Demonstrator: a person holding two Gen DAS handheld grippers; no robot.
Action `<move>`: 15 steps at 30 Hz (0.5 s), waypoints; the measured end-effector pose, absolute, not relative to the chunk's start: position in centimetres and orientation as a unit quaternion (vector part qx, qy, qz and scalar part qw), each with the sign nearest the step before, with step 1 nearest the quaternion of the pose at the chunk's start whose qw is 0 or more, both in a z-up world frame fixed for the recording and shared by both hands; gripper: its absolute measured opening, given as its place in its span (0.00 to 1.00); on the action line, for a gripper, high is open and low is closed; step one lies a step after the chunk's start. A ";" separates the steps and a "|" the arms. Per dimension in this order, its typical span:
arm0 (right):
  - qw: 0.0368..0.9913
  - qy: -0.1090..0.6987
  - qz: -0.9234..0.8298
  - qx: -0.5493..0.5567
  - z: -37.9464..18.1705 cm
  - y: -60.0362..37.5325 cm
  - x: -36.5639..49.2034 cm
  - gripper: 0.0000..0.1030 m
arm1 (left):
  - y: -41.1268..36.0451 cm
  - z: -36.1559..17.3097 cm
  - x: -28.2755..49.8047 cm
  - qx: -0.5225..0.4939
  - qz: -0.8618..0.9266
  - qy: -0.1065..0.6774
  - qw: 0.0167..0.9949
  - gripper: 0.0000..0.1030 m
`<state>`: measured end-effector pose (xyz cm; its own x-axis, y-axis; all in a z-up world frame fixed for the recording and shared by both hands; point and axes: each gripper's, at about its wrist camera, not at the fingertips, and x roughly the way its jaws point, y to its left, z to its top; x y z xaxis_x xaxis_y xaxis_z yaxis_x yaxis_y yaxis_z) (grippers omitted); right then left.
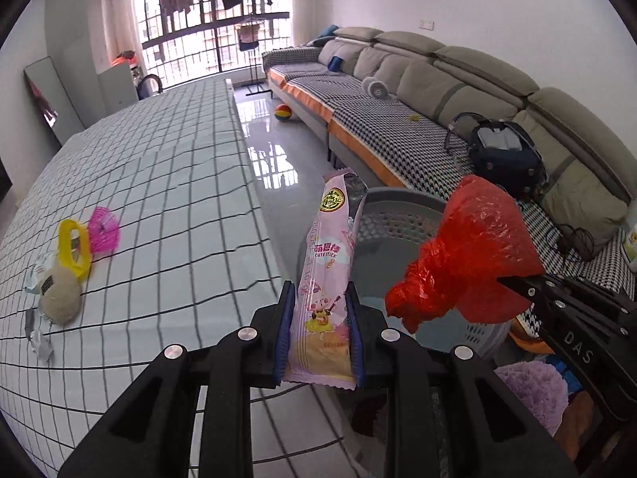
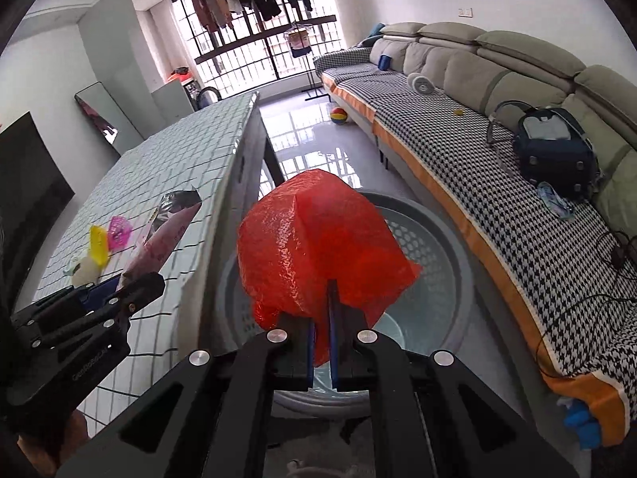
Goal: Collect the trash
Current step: 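Carry the red bag with the right gripper over the grey basket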
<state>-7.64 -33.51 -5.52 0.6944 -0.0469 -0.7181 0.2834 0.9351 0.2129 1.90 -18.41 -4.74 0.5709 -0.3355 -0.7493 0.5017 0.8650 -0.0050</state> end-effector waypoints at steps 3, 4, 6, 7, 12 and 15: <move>0.901 0.389 -0.103 0.162 -6.6 -35.0 -7.6 0.05 | -19.9 -5.6 2.0 0.113 -0.245 0.408 0.872 0.24; 0.899 0.392 -0.105 0.163 -6.9 -35.3 -7.6 0.05 | -20.2 -5.9 2.1 0.115 -0.245 0.411 0.870 0.25; 0.898 0.395 -0.106 0.162 -7.2 -35.6 -7.4 0.08 | -20.7 -6.3 2.2 0.117 -0.244 0.416 0.868 0.27; 0.898 0.396 -0.106 0.160 -7.3 -35.7 -7.3 0.09 | -20.8 -6.4 2.2 0.118 -0.243 0.416 0.868 0.27; 0.904 0.386 -0.110 0.149 -6.9 -35.7 -7.5 0.53 | -20.9 -6.2 2.0 0.116 -0.241 0.412 0.871 0.53; 0.908 0.376 -0.112 0.149 -6.3 -35.7 -7.9 0.55 | -20.5 -5.6 1.6 0.110 -0.231 0.394 0.883 0.78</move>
